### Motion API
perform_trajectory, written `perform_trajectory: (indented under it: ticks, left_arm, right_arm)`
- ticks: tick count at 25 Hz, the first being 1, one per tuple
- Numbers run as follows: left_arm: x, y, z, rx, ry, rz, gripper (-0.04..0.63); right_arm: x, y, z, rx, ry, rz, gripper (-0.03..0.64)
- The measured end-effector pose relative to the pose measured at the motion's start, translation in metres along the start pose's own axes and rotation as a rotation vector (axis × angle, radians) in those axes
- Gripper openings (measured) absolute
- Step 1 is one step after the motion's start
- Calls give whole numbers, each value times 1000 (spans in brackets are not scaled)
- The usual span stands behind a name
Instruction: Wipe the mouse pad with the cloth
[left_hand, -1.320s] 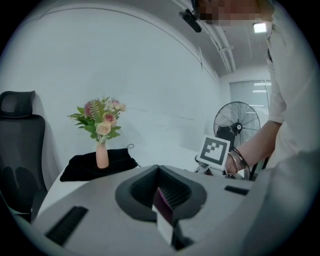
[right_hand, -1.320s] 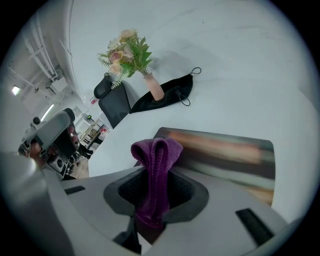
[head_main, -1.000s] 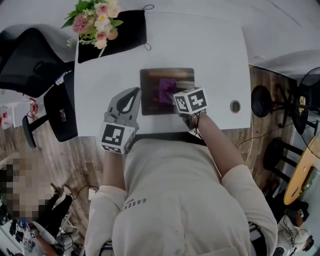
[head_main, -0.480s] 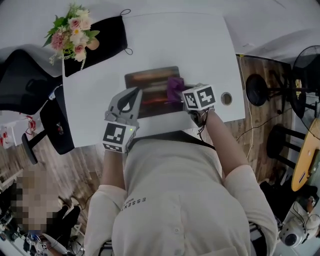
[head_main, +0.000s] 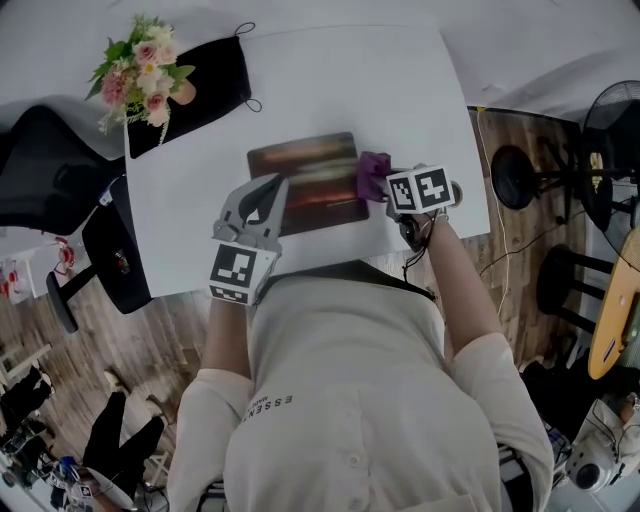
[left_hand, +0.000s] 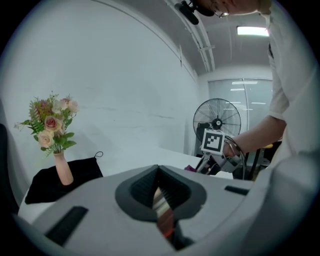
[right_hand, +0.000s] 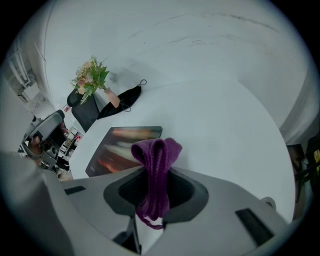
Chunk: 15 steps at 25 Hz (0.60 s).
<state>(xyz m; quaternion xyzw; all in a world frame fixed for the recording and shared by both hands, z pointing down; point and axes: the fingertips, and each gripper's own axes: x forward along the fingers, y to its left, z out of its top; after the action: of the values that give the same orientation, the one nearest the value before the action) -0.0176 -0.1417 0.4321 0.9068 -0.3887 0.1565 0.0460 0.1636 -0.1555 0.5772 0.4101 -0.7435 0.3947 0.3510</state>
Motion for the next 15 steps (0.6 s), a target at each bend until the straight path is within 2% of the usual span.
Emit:
perform_trajectory:
  ticks: [5, 9, 15]
  left_arm:
    - [-17, 5, 2, -5, -7, 32, 0]
    - [-38, 11, -7, -22, 3, 72, 0]
    - [-73, 24, -25, -57, 22, 139, 0]
  right_arm:
    - [-16, 24, 14, 7, -42, 71, 103]
    - [-14, 67, 22, -55, -53, 138, 103]
    - [9, 137, 15, -152, -14, 212, 103]
